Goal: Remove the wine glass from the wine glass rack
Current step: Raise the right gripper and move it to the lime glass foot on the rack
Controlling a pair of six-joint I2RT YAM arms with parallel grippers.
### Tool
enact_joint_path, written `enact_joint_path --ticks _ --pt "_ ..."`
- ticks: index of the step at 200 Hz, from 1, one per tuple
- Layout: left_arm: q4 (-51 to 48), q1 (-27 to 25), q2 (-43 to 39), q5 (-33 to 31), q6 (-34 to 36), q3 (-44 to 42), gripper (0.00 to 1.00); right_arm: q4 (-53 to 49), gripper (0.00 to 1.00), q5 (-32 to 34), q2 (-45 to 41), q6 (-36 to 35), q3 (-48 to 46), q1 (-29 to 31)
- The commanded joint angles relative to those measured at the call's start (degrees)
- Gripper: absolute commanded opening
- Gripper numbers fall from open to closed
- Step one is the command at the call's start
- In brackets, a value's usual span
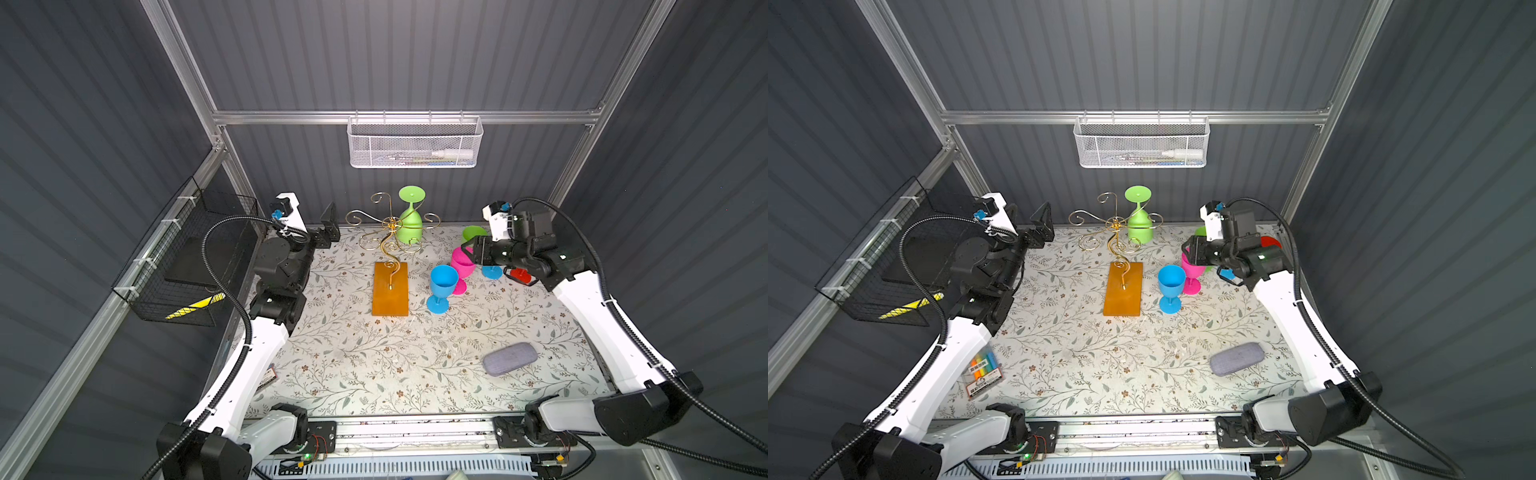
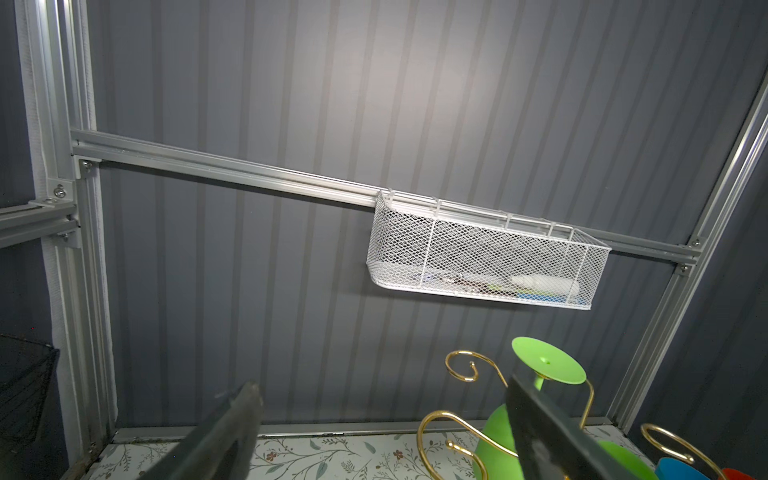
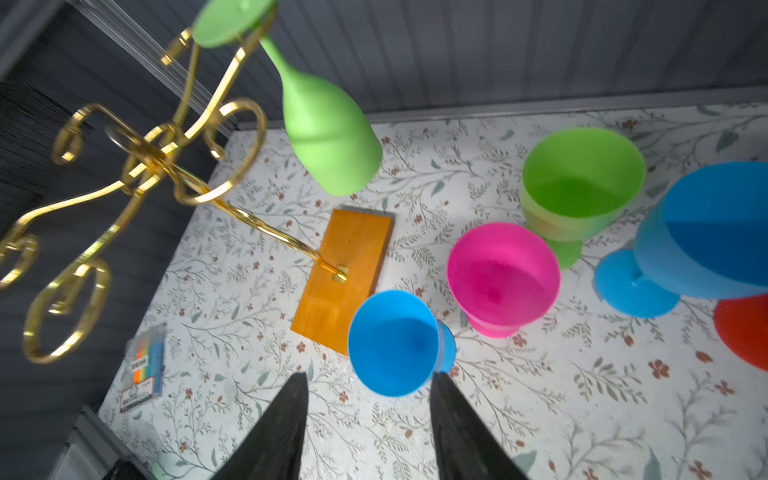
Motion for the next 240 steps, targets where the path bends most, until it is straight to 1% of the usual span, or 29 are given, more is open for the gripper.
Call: enact_joint_path --ticks 1,17,27,51,81,113,158,240 --pt "-0.66 -0.06 -1.58 -0.88 0.79 -0.58 0.93 10.41 0.54 -11.18 2.62 6.12 2.28 -2.19" --pt "-0.80 -0.12 -2.43 -1.12 1.66 -1.32 0.94 15.43 0.55 -15.35 6.24 9.81 4.49 -3.83" --pt "-0.65 -0.10 -3.02 -1.27 1.99 -1.98 0.94 16.49 0.55 -17.46 9.20 11.10 7.22 -4.56" --pt "-0.73 -0.07 -4.58 -0.46 2.31 -3.35 0.94 14.86 0.57 -19.12 17.15 11.04 16.14 -4.80" --pt "-1.15 -0.11 -6.16 1.01 2.88 -4.64 0.94 14.35 0.57 -21.99 26.95 12.64 26.56 -4.74" --pt "-2.16 -0.09 -7.30 2.04 3.17 -5.14 0.93 13.94 0.55 -24.31 34.66 14.45 35.19 -4.31" --pt "-3.61 -0.05 -7.52 2.49 3.08 -5.16 0.94 12.93 0.57 -24.48 40.03 14.70 40.80 -2.74" --pt "-4.31 -0.11 -7.69 2.90 2.66 -5.16 0.94 15.16 0.58 -24.30 42.82 16.01 42.05 -0.32"
